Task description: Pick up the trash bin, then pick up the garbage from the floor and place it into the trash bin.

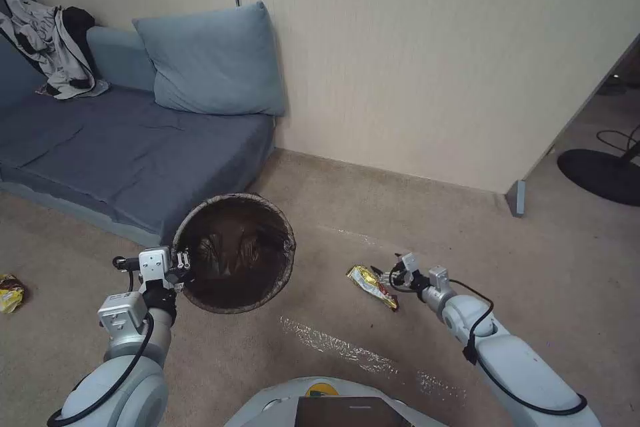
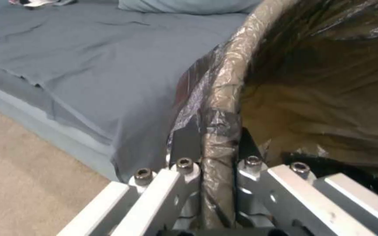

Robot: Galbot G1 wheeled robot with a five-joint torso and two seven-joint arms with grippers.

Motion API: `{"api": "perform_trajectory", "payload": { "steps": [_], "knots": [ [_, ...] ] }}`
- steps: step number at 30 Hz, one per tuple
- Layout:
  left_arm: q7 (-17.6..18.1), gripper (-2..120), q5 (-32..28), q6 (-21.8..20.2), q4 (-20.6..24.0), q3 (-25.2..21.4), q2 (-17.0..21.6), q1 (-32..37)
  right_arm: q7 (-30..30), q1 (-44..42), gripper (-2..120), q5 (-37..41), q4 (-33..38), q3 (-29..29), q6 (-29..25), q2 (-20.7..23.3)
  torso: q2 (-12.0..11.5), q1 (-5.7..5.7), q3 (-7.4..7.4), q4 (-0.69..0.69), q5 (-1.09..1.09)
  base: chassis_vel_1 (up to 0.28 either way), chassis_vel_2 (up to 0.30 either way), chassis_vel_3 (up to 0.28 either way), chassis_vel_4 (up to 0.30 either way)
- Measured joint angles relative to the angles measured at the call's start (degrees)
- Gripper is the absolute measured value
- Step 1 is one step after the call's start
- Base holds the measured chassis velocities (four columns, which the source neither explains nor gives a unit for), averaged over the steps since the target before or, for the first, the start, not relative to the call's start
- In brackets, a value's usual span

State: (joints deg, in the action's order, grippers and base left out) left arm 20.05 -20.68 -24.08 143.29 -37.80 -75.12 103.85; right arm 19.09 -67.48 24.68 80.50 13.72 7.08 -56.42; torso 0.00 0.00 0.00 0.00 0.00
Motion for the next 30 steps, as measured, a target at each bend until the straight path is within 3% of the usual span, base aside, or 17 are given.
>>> {"api": "perform_trajectory", "payload": {
  "steps": [15, 30],
  "knots": [
    [-0.7, 3, 3.0, 0.9, 0.0, 0.0, -3.1, 2.1, 0.2, 3.1, 100, -5.1, -8.3, -3.7, -1.4, -4.8, 0.0, 0.0, 0.0, 0.0, 0.0, 0.0, 0.0, 0.0, 0.0],
    [-1.1, 3, 4.8, 2.0, -0.1, 0.3, -4.5, 3.1, 0.9, 7.4, 100, -7.6, -17.7, -3.6, -3.9, -7.4, 0.0, 0.0, 0.0, 0.01, 0.0, 0.0, 0.0, 0.0, 0.0]
  ]
}}
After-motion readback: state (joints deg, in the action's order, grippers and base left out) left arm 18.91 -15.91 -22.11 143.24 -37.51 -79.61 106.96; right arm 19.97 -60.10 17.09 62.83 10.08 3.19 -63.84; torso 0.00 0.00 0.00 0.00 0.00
